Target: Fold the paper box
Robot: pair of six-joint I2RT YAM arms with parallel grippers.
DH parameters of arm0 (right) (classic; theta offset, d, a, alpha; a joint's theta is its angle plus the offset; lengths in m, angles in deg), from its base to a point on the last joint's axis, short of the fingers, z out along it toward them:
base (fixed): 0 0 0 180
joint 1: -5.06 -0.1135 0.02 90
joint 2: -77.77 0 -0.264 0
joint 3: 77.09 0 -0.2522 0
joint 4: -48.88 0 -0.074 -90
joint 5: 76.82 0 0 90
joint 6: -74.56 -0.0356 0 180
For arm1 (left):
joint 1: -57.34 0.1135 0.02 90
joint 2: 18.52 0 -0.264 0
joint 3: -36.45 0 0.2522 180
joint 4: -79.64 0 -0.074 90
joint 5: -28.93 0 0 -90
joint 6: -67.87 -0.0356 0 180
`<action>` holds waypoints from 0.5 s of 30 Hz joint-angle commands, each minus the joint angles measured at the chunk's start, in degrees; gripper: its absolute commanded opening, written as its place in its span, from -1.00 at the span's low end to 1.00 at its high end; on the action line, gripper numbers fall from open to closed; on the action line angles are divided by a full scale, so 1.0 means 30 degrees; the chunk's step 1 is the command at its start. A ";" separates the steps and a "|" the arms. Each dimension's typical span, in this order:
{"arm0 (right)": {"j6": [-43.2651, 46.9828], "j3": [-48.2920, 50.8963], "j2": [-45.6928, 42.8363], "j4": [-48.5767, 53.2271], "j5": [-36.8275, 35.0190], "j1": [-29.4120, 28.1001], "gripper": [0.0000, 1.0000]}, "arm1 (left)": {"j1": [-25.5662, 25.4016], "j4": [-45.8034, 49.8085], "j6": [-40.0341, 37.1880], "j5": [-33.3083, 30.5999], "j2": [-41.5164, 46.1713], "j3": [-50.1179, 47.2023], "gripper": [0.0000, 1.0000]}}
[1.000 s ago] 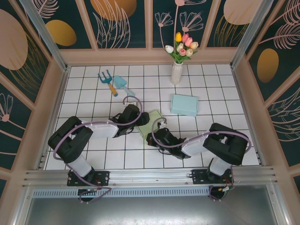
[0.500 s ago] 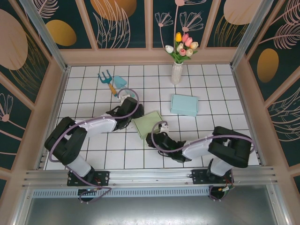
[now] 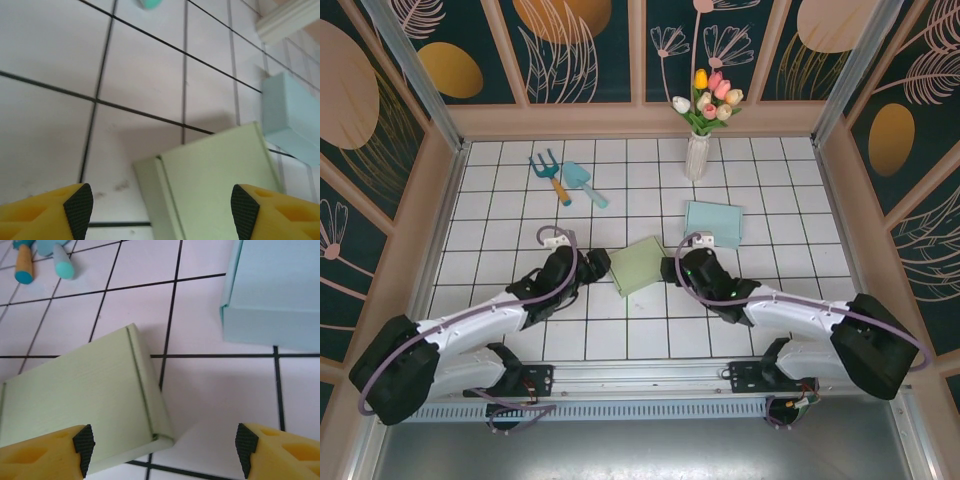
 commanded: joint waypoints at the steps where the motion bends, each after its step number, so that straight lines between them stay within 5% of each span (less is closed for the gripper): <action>1: 0.2774 -0.0918 0.0646 -0.0766 0.3720 0.1316 0.53 | -0.0305 -0.3077 0.2041 0.0894 0.0276 -0.1054 0.49; 6: 0.2968 -0.1492 0.2356 -0.2343 0.6509 0.2557 0.49 | -0.0665 -0.4820 0.2693 0.1249 -0.1769 -0.1218 0.48; 15: 0.1785 -0.2227 0.5446 -0.4124 0.7837 0.2658 0.45 | -0.0593 -0.5718 0.2394 0.1341 -0.6143 0.1362 0.48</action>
